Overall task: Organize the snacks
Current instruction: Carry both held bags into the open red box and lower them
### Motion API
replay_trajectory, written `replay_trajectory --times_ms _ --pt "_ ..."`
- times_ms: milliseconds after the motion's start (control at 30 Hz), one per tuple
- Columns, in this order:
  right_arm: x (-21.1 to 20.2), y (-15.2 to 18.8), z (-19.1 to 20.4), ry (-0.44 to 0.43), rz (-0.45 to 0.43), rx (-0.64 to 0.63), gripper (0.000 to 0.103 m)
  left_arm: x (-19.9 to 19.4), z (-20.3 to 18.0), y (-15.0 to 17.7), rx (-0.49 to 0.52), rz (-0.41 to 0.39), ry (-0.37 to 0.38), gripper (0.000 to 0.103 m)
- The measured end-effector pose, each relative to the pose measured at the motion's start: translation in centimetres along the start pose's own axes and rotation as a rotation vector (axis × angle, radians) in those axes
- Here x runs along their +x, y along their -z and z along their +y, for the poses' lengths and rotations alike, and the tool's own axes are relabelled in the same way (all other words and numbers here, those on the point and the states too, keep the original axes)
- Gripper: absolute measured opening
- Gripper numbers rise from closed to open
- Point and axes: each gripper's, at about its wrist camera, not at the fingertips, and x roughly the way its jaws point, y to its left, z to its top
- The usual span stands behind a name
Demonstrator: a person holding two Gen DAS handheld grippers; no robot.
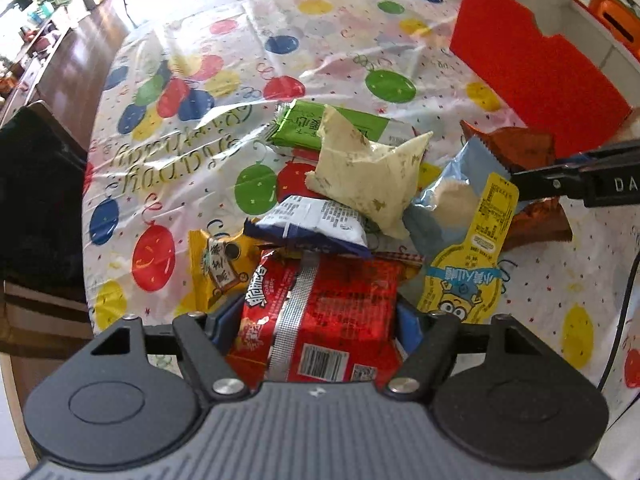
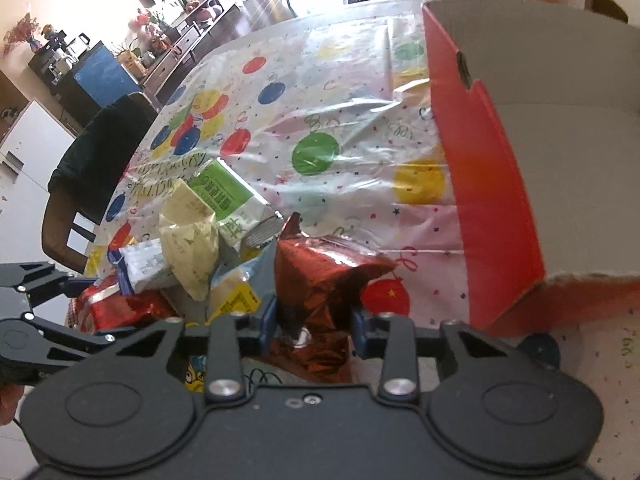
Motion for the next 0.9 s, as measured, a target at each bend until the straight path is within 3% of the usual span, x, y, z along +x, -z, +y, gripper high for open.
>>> replay_trajectory --times_ms 367,633,900 --pt "-4.6 2.8 -0.5 0.077 -0.092 0.032 0.027 -4.0 -0.6 3.4 -0.126 -0.097 0.04 0.075" --pt "-8.7 4.9 -0.1 0.099 -0.181 0.053 0.027 -7.0 -1.4 5.7 -0.151 -0.163 0.042 0.075" --pt "-12.0 5.3 -0.3 0.11 -0.238 0.067 0.027 -11.2 -2.7 5.2 -0.14 -0.268 0.053 0.075"
